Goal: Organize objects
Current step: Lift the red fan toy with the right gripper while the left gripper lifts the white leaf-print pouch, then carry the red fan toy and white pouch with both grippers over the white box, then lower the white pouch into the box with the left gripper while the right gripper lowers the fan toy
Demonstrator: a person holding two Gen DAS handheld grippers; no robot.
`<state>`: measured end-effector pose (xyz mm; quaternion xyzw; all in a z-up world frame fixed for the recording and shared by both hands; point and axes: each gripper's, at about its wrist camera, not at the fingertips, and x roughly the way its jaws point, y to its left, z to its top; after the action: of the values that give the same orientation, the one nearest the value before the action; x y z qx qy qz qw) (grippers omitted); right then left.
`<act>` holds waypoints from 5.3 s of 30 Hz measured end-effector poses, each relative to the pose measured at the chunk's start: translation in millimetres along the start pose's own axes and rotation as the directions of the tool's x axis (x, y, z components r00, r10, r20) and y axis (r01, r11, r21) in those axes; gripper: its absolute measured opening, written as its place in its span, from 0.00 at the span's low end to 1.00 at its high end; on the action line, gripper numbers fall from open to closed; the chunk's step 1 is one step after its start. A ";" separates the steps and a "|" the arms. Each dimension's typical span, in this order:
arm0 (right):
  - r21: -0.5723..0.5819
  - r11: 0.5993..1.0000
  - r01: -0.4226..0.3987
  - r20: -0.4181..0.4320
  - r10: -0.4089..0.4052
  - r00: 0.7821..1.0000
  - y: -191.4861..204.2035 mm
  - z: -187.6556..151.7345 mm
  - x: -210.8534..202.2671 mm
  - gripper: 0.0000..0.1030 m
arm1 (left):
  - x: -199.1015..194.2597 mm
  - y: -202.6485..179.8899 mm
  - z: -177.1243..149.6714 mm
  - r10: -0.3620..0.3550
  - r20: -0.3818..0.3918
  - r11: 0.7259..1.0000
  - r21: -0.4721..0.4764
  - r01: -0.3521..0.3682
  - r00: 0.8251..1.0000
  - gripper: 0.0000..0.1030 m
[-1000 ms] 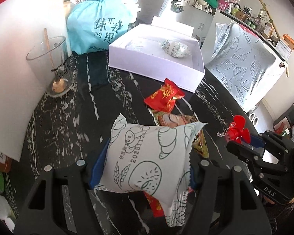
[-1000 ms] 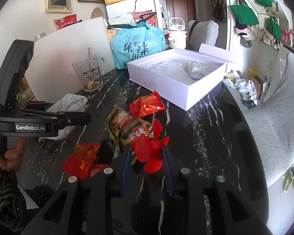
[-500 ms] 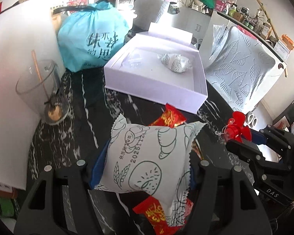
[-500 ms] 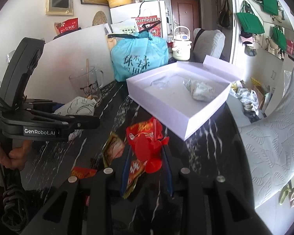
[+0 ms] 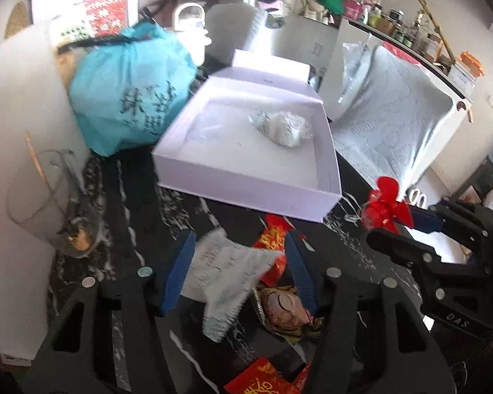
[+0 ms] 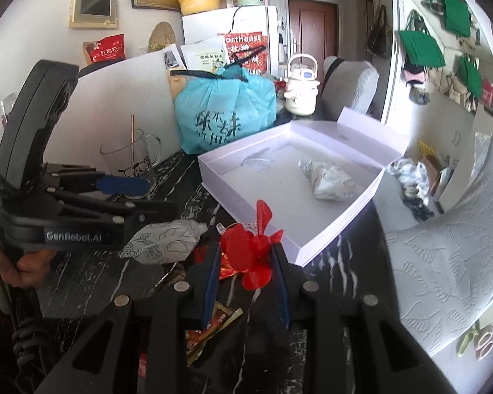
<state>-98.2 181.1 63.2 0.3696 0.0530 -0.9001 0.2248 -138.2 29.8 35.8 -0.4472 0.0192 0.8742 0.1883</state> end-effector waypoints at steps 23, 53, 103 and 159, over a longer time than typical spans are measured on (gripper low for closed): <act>0.067 0.998 0.007 -0.099 0.000 0.995 -8.9 -48.7 28.8 0.30 | 62.4 22.6 -25.6 0.017 -0.128 0.994 -0.104 -0.031 0.992 0.85; 0.050 0.998 0.048 -0.111 -0.042 0.993 -0.9 -55.4 24.0 0.30 | 67.5 32.4 -37.0 0.030 -0.120 0.990 -0.131 -0.046 0.992 0.56; -0.023 0.994 0.104 0.071 -0.102 0.992 -9.2 23.8 -26.4 0.30 | -3.7 -24.4 15.7 0.029 0.077 0.997 0.067 -0.034 0.997 0.55; 0.067 0.995 0.067 0.016 -0.068 0.998 -153.7 150.6 114.2 0.30 | 152.1 -21.0 159.9 0.106 0.033 0.974 0.197 -0.111 0.994 0.55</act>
<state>-334.5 237.2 82.3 0.3665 0.0333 -0.9118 0.1821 -335.3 129.1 14.4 -0.4145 0.1288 0.8819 0.1841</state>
